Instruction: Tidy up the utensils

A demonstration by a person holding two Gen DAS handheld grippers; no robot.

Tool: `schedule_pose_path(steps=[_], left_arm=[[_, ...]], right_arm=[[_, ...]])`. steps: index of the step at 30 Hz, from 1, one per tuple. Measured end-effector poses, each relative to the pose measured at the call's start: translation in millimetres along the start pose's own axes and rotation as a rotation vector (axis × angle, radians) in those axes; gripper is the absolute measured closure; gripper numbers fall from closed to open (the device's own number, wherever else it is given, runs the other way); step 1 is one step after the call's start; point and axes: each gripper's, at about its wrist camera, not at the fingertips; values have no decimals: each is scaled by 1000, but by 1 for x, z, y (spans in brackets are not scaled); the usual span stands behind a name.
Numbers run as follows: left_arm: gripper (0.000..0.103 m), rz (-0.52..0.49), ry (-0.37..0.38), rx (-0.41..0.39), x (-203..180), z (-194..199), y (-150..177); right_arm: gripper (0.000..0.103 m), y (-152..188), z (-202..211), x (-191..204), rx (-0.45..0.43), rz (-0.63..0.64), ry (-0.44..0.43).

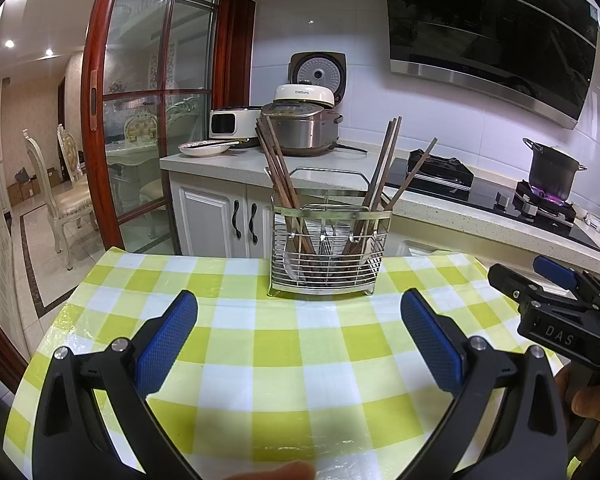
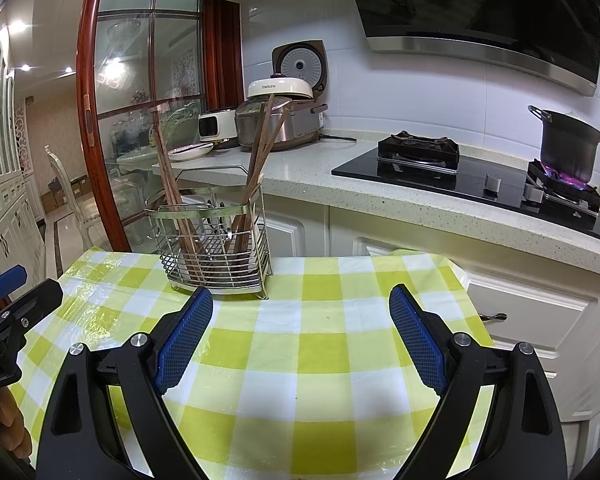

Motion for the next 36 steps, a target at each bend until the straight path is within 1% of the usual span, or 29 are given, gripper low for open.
schedule_pose_path(steps=[27,31,34,36], left_arm=[[5,-1,2,-1,-1,0,0],[5,-8,4,-6,-4,0,-2],[5,-33,-28,-30,-9,0,-1],[4,-29,-13,-27,-9,0,-1]], right_arm=[[19,-1,0,0,0,0,0],[19,-1,0,0,0,1,1],[19,-1,0,-1,0,1,1],[19,-1,0,-1,1,1,0]])
Point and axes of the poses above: each gripper's, at about its wrist camera, not at the fingertips, and z roughly against the way its jaws point, x to its left, y to its underside, and after that the axes turned 4 degrees about y, right-handed
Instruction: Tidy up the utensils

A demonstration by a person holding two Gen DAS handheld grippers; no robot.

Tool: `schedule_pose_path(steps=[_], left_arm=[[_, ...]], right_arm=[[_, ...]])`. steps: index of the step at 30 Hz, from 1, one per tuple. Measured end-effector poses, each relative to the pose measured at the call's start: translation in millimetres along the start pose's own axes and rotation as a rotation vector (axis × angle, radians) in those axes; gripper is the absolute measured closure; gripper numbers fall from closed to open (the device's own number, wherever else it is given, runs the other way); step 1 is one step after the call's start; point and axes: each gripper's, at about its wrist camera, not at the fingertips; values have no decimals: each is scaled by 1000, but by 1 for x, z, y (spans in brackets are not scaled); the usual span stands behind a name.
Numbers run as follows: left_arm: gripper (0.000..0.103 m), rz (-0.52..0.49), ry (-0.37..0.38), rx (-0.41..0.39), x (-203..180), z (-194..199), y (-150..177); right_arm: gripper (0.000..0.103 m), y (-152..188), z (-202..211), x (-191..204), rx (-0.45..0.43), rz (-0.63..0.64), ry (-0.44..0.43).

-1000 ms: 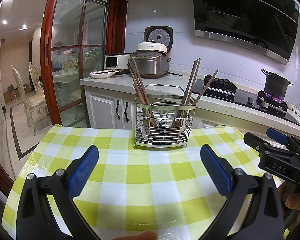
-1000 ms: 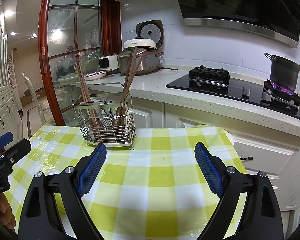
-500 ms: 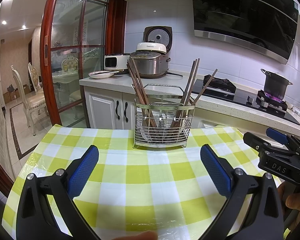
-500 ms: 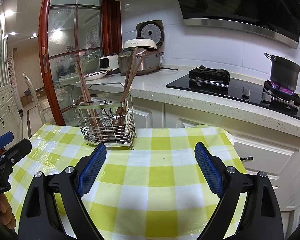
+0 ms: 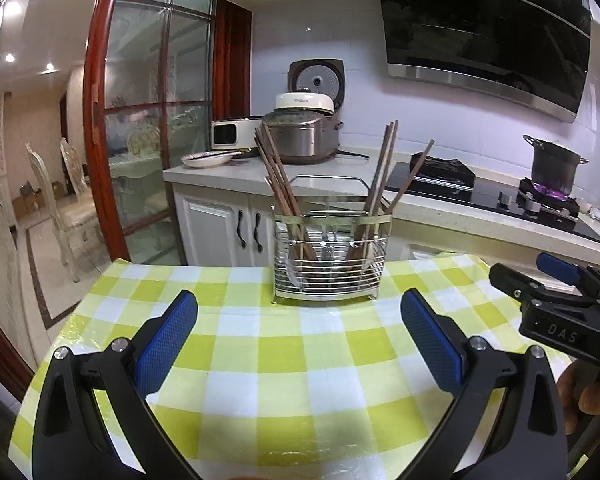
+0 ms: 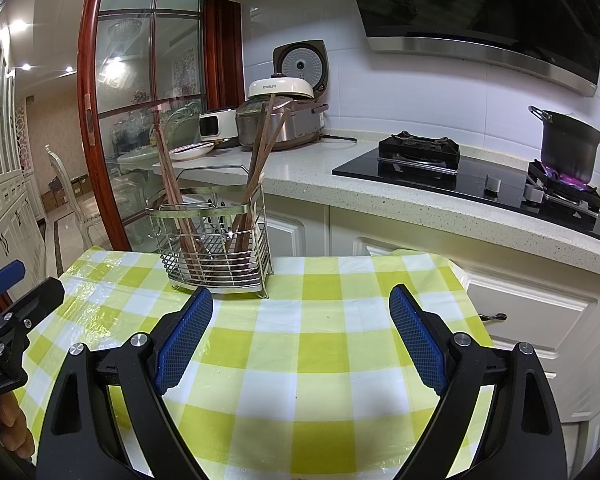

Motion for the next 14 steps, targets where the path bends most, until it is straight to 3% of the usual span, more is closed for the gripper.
schedule_pose_path(steps=[5,9,13,14], left_arm=[[4,-11,13,11,0,-4,1],[4,-10,45,85,12,-19,4],[4,41,-97,197,75,-57,18],[4,49,-120,226,91,-65,23]], right_arm=[[19,1,-1,0,4,-2,1],[19,3,-10,0,36,-1,-5],[18,17,-50,7,205,27,-15],[18,25,-69,11,293,32,-46]])
Point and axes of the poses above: each gripper's, at about its wrist camera, not at the fingertips, and z roughly against the way its jaws point, x to its left, y to its underside, and after that the axes turned 4 degrees about y, right-handed
